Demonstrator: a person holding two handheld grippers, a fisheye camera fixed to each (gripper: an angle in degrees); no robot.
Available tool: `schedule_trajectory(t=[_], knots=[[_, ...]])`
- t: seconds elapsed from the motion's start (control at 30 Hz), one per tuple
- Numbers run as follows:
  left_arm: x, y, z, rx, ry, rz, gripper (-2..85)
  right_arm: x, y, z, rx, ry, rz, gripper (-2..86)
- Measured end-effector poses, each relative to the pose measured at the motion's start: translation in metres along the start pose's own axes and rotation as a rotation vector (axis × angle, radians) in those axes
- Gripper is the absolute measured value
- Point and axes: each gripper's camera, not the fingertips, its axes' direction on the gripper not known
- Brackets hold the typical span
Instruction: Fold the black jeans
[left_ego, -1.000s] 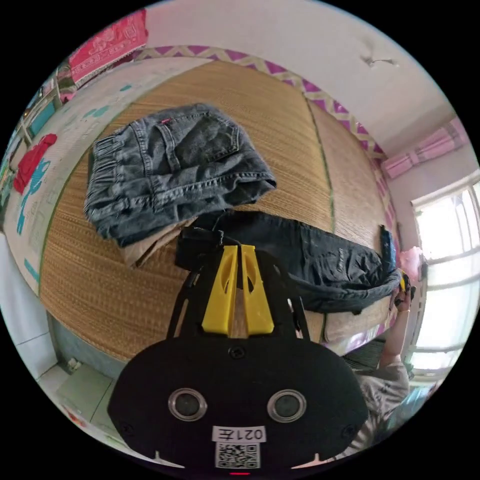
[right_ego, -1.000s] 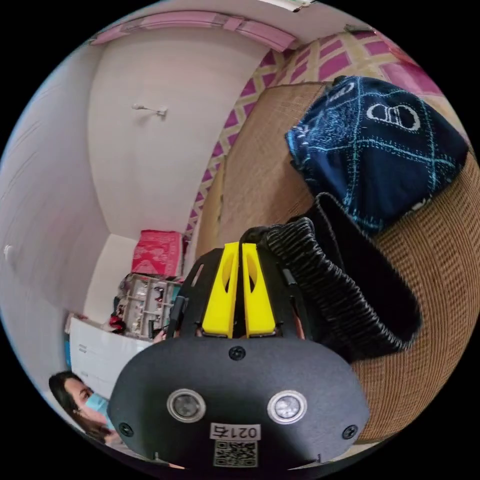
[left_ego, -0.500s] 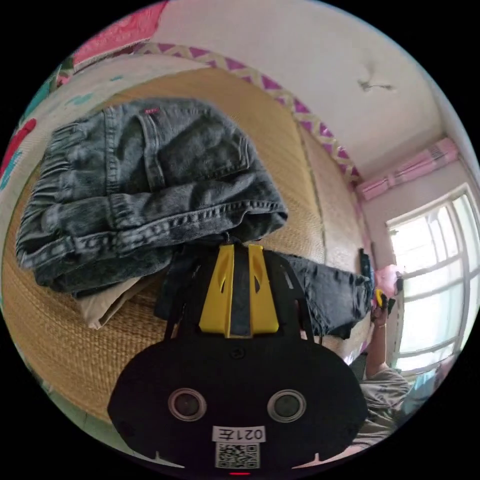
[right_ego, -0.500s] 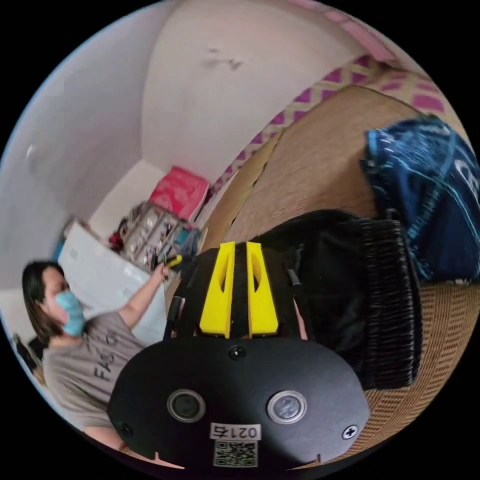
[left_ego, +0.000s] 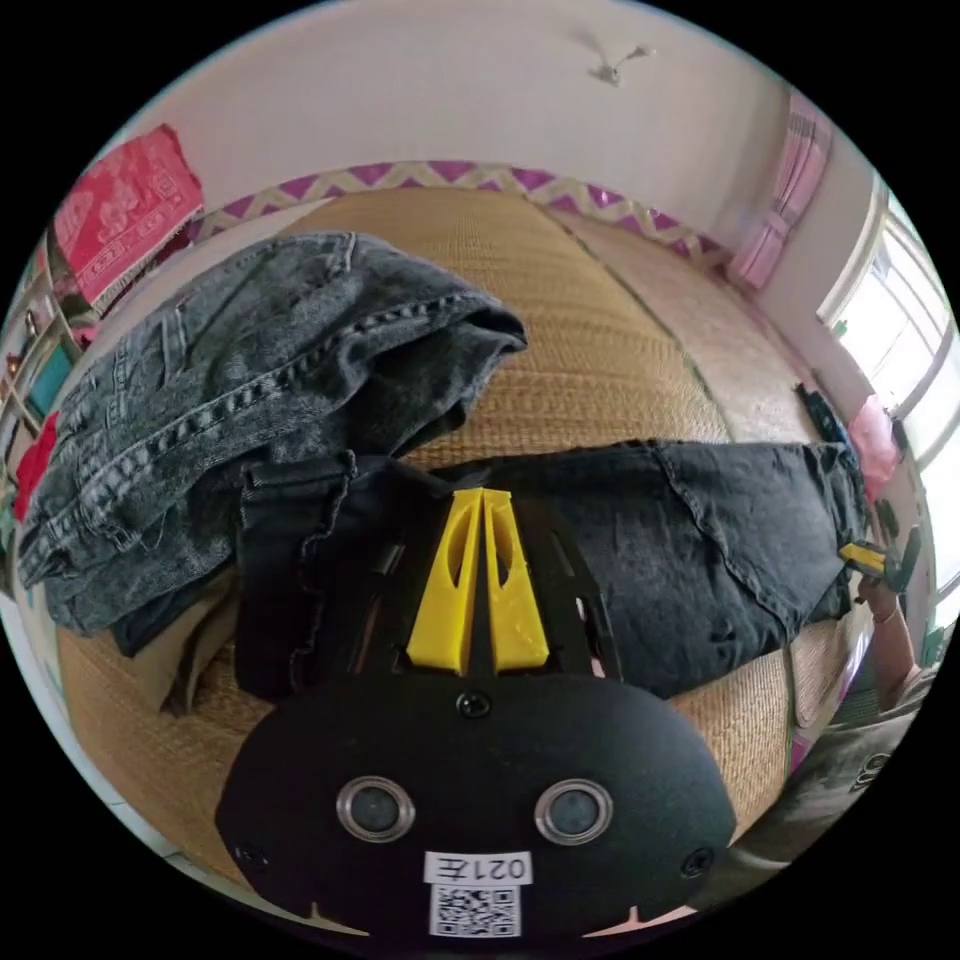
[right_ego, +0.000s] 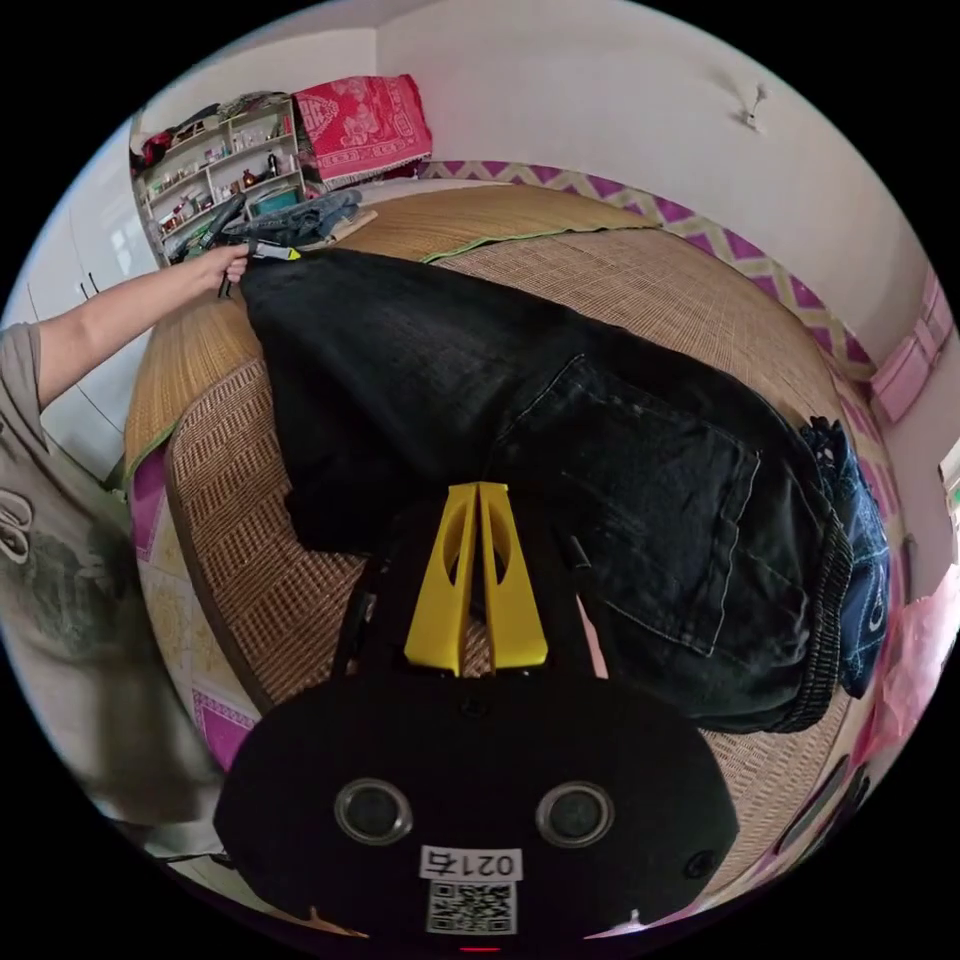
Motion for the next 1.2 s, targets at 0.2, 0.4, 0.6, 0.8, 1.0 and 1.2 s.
schedule_trajectory(t=[0.2,0.4,0.6,0.8,1.0,1.2], knots=[[-0.023,0.037,-0.048,0.161,-0.026,-0.054,-0.9,-0.008,-0.03,-0.007,-0.003,-0.01,0.012,-0.7],[-0.032,0.117,-0.117,0.187,0.107,0.038,0.5,-0.004,-0.055,-0.016,0.0,-0.034,0.015,-0.7],[-0.048,0.215,-0.17,0.243,0.167,0.031,-0.8,-0.014,-0.08,-0.068,0.17,-0.228,0.081,-0.8],[-0.1,0.25,-0.167,0.169,0.046,-0.199,-0.9,-0.071,-0.107,-0.023,-0.073,0.021,-0.004,-0.7],[-0.184,0.251,-0.156,0.199,0.075,-0.424,1.9,-0.07,-0.124,-0.034,-0.124,0.092,0.032,-0.7],[-0.275,0.239,-0.131,0.218,0.284,-0.697,11.5,-0.049,-0.126,-0.044,-0.118,0.093,0.059,-0.7]])
